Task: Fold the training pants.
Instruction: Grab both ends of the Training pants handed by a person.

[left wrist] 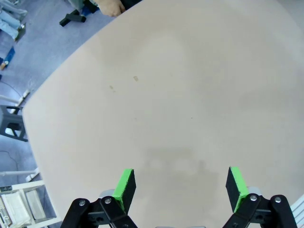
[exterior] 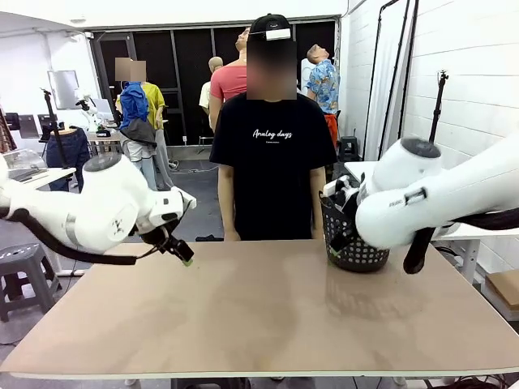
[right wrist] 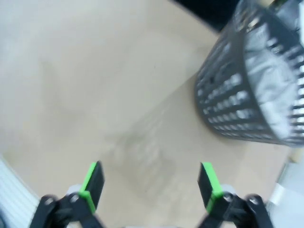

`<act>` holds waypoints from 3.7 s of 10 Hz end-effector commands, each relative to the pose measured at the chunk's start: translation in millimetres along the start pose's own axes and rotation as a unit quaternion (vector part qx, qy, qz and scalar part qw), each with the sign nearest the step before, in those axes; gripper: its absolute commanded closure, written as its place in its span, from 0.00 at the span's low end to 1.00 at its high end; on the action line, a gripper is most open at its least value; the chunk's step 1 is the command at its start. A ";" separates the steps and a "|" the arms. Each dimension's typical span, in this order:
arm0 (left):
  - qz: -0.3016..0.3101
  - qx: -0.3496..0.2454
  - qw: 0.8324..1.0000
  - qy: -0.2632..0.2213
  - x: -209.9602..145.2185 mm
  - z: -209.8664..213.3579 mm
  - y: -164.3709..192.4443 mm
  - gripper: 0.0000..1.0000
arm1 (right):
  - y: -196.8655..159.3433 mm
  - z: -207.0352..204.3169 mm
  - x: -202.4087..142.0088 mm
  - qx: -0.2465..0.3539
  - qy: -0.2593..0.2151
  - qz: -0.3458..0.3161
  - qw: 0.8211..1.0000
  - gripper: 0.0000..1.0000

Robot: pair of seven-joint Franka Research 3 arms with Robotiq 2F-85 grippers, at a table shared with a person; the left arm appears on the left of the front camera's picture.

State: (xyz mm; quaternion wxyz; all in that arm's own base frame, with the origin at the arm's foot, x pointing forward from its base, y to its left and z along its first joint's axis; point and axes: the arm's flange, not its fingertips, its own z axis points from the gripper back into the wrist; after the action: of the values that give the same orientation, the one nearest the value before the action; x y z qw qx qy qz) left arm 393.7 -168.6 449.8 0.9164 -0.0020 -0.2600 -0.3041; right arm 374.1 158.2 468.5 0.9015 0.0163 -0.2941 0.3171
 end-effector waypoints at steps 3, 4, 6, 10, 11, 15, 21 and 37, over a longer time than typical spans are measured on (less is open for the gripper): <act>-0.006 0.016 1.000 0.017 39.8 91.6 5.4 0.00 | -17.1 72.1 30.3 0.011 0.022 0.026 0.999 0.00; -0.006 0.016 1.000 0.012 43.1 106.7 9.0 0.00 | -18.5 84.4 32.9 0.009 0.023 0.035 0.999 0.00; -0.004 0.031 1.000 0.000 47.5 130.8 12.6 0.00 | -20.8 103.9 34.7 0.001 0.016 0.042 0.999 0.00; -0.012 0.032 0.999 -0.021 42.8 152.2 7.1 0.00 | -14.2 118.1 32.1 -0.010 0.004 0.047 0.999 0.00; -0.004 0.042 0.999 -0.024 42.8 152.7 7.9 0.00 | -11.7 115.4 32.1 -0.013 0.006 0.043 0.999 0.00; -0.005 0.029 0.999 -0.023 48.7 152.9 8.8 0.00 | -13.4 119.5 38.8 -0.004 -0.001 0.038 0.999 0.00; -0.005 0.029 0.999 -0.023 48.7 152.9 8.8 0.00 | -13.4 119.5 38.8 -0.004 -0.001 0.038 0.999 0.00; -0.005 0.029 0.999 -0.023 48.7 152.9 8.8 0.00 | -13.4 119.5 38.8 -0.004 -0.001 0.038 0.999 0.00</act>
State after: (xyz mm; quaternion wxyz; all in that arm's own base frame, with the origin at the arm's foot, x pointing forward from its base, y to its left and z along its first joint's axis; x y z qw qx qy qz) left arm 358.1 -163.4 606.3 0.9084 0.0187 -0.2899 -0.3007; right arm 343.1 144.5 588.7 0.8882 0.0004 -0.2970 0.3505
